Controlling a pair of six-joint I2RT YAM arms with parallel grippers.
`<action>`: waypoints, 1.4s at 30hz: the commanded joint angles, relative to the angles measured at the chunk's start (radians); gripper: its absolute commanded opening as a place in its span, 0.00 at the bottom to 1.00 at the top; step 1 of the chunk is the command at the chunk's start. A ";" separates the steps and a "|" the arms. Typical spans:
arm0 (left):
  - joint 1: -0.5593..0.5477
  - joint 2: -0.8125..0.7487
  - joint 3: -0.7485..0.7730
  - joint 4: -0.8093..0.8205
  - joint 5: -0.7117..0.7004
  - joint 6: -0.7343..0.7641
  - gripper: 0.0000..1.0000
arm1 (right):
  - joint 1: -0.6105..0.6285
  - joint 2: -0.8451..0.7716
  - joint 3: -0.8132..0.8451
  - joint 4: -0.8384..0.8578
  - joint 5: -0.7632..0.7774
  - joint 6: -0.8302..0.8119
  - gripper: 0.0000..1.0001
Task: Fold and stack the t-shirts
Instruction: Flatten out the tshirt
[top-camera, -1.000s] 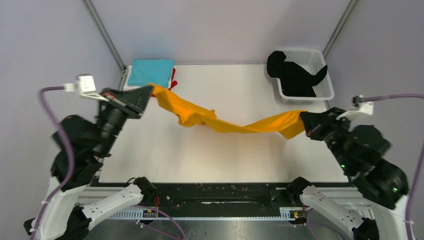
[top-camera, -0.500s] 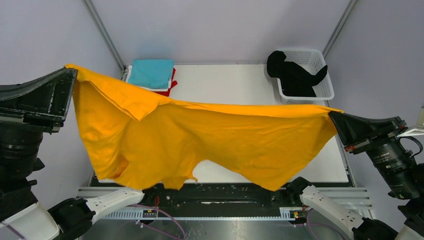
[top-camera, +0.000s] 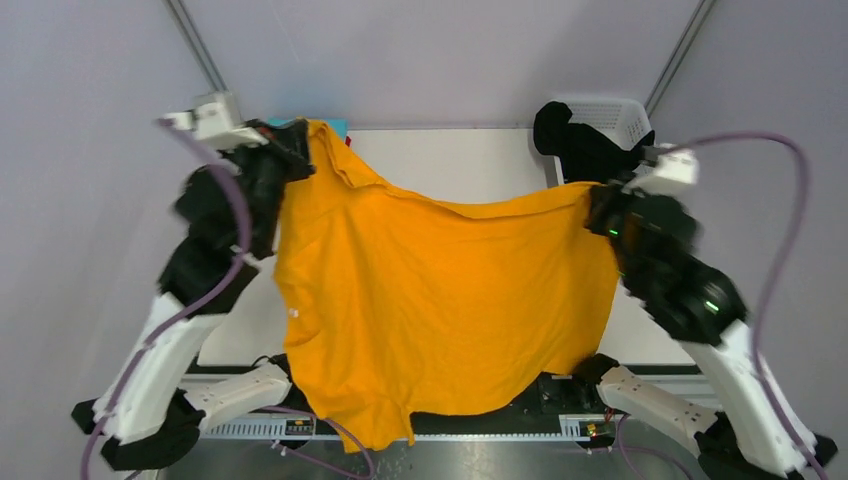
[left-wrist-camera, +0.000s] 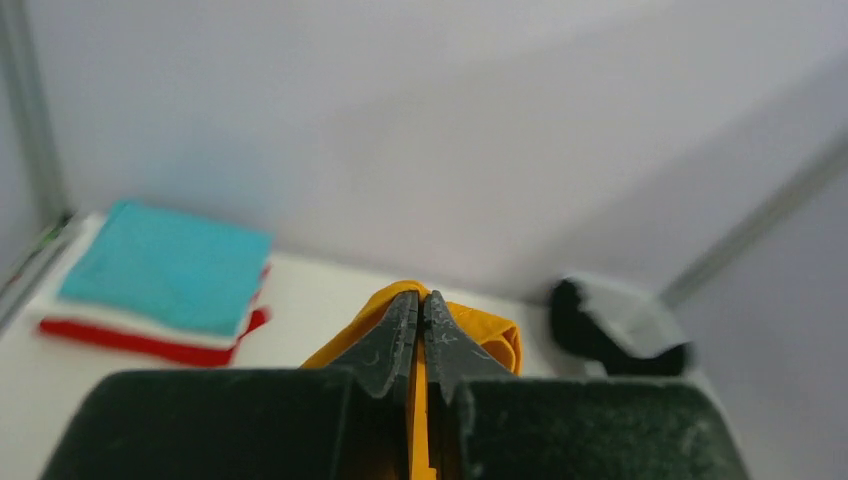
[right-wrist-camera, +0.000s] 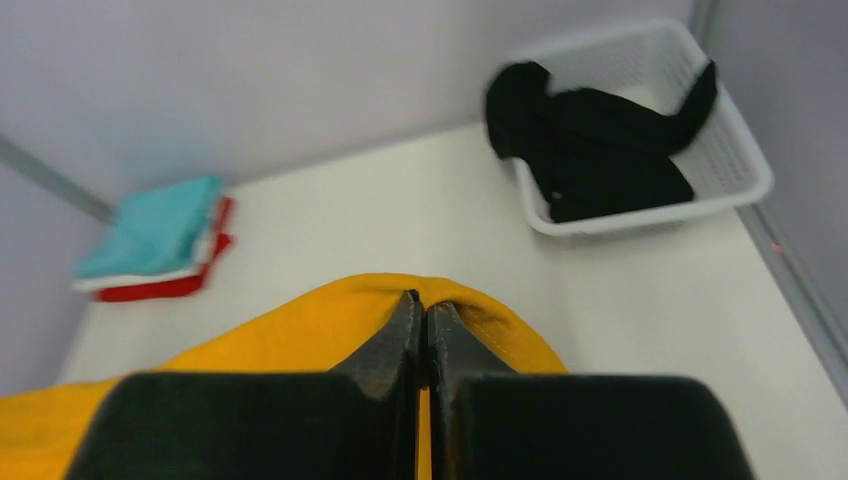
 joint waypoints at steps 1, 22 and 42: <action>0.181 0.086 -0.154 0.025 -0.065 -0.134 0.00 | -0.044 0.180 -0.182 0.172 0.148 0.012 0.00; 0.491 1.199 0.364 -0.091 0.319 -0.204 0.49 | -0.315 1.030 -0.005 0.533 -0.206 0.068 0.30; 0.466 0.867 -0.193 0.037 0.575 -0.405 0.99 | -0.293 0.916 -0.256 0.565 -0.683 0.157 0.99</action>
